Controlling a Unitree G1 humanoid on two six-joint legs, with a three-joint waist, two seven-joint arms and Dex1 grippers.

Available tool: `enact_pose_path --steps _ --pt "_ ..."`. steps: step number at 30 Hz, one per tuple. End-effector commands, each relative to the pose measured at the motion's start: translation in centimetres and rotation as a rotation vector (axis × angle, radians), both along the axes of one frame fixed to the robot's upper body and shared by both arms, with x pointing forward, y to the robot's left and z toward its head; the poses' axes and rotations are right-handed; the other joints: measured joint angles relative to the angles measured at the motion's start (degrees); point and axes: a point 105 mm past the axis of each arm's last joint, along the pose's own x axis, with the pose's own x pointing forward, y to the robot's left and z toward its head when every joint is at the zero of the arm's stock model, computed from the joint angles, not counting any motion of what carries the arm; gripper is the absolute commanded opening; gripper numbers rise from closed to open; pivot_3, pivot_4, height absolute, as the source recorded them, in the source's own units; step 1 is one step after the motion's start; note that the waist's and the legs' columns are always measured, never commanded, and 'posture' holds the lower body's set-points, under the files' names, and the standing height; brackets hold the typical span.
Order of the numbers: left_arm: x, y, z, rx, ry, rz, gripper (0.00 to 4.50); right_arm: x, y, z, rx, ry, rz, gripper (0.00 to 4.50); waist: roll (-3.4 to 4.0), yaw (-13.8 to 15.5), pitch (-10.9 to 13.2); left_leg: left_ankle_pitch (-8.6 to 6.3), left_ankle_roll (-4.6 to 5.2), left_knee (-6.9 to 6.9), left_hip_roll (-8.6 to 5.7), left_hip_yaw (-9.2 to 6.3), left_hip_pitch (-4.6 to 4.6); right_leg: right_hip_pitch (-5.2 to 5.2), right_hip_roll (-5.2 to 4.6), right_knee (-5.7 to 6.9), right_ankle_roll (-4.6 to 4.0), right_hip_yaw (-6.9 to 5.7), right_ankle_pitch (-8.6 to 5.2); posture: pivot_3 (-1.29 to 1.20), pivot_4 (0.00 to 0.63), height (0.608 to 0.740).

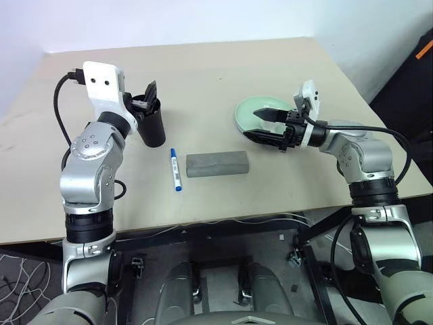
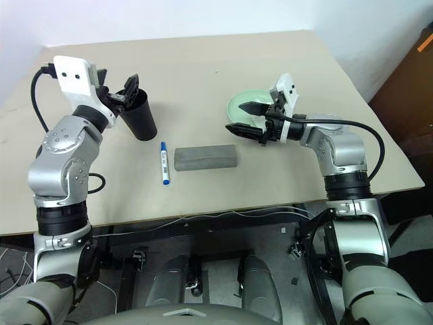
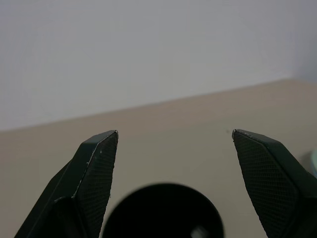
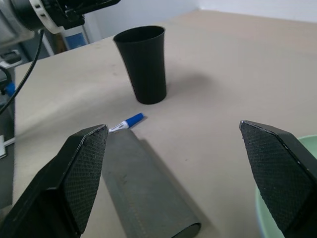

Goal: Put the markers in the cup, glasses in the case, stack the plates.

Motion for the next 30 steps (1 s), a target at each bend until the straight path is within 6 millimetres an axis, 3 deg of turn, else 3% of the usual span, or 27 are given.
enact_pose_path --steps 1,5,11,15,21,26,30 --pt "-1.7 -1.1 0.1 0.045 0.064 -0.097 3.86 -0.6 0.4 1.7 0.004 -0.071 0.062 4.50 0.00 -0.1 0.0 -0.01 -0.01 0.00 0.00 0.00 0.02 0.01 0.00 0.00 0.00 0.00 0.00 0.00 0.150 0.701" --pt "-2.8 -1.8 -0.6 0.027 0.174 -0.127 3.86 -1.6 0.7 2.5 0.042 -0.080 0.137 4.50 0.00 -0.1 0.0 -0.03 -0.06 0.00 0.00 -0.04 0.03 0.01 0.02 0.01 -0.01 0.00 0.00 0.00 0.150 0.701" --pt "-4.2 -4.0 -3.2 0.068 0.362 -0.144 3.86 -0.5 0.8 2.0 0.004 -0.094 0.079 4.50 0.00 0.0 0.0 -0.06 -0.10 0.02 -0.01 -0.05 0.03 0.05 0.00 -0.01 -0.02 0.00 -0.01 0.00 0.150 0.701" --pt "-4.4 -3.9 -5.3 0.121 0.514 -0.064 3.86 -0.3 0.7 2.0 0.001 -0.094 0.069 4.50 -0.01 0.0 0.0 -0.05 -0.10 0.03 -0.01 -0.09 0.04 0.04 0.04 0.01 -0.02 0.00 -0.01 0.00 0.150 0.701" --pt "-4.3 -3.4 -6.1 0.092 0.558 -0.025 3.86 -0.3 0.4 1.6 -0.011 -0.088 0.056 4.50 -0.01 0.0 0.0 -0.04 -0.12 0.03 -0.01 -0.10 0.04 0.03 0.04 0.01 -0.02 0.00 0.00 0.00 0.150 0.701" --pt "-4.4 -2.7 -9.4 0.112 0.685 0.004 3.86 -0.2 0.3 1.4 -0.015 -0.089 0.047 4.50 -0.01 -0.1 0.0 -0.05 -0.13 0.03 -0.01 -0.11 0.05 0.03 0.04 0.01 -0.02 0.01 0.00 0.00 0.150 0.701" --pt "-4.6 -3.3 -10.2 0.100 0.718 -0.029 3.86 -0.2 0.1 1.3 -0.020 -0.090 0.039 4.50 -0.02 0.1 0.0 -0.05 -0.13 0.03 0.00 -0.11 0.04 0.01 0.03 0.01 -0.03 0.01 -0.01 0.00 0.150 0.701"
